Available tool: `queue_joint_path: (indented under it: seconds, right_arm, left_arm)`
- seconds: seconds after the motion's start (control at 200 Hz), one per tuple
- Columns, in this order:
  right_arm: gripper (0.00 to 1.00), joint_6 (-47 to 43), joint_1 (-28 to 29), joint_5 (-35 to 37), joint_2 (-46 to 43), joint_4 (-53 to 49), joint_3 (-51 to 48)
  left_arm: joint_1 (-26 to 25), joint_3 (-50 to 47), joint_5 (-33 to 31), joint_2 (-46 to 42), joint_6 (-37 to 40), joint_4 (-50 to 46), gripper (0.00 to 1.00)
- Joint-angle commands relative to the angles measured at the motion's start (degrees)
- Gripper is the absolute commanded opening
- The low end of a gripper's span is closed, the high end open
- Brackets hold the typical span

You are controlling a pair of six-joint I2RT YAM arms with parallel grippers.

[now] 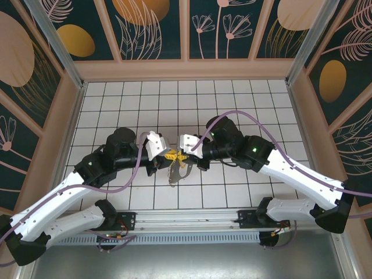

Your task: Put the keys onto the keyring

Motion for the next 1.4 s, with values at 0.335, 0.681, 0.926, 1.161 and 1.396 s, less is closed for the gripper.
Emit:
queue_joint_path:
  seconds: [0.335,0.681,0.926,1.161,1.396]
  right_arm:
    - [0.00,-2.10,1.27,-0.69,1.55,-2.28,2.31]
    - [0.13,-1.52,1.90,-7.05,-2.66,4.35,-2.41]
    - [0.11,-1.50,1.99,-8.36,-2.57,5.32,-3.18]
    - [0.00,-0.40,1.98,-7.00,-4.28,8.82,-4.98]
    - [0.00,-1.49,1.94,-1.94,-5.66,6.56,-3.83]
  left_arm:
    - [-0.05,-0.95,3.63,-1.59,-0.61,3.65,0.00]
    - [-0.04,-7.16,10.61,-8.91,-9.13,22.71,0.00]
    - [-0.05,-10.51,12.53,-9.91,-12.88,30.21,0.00]
    - [-0.01,-13.53,13.31,-10.05,-17.40,39.10,0.00]
    - [-0.06,-7.06,6.10,-8.19,-9.27,21.42,0.03]
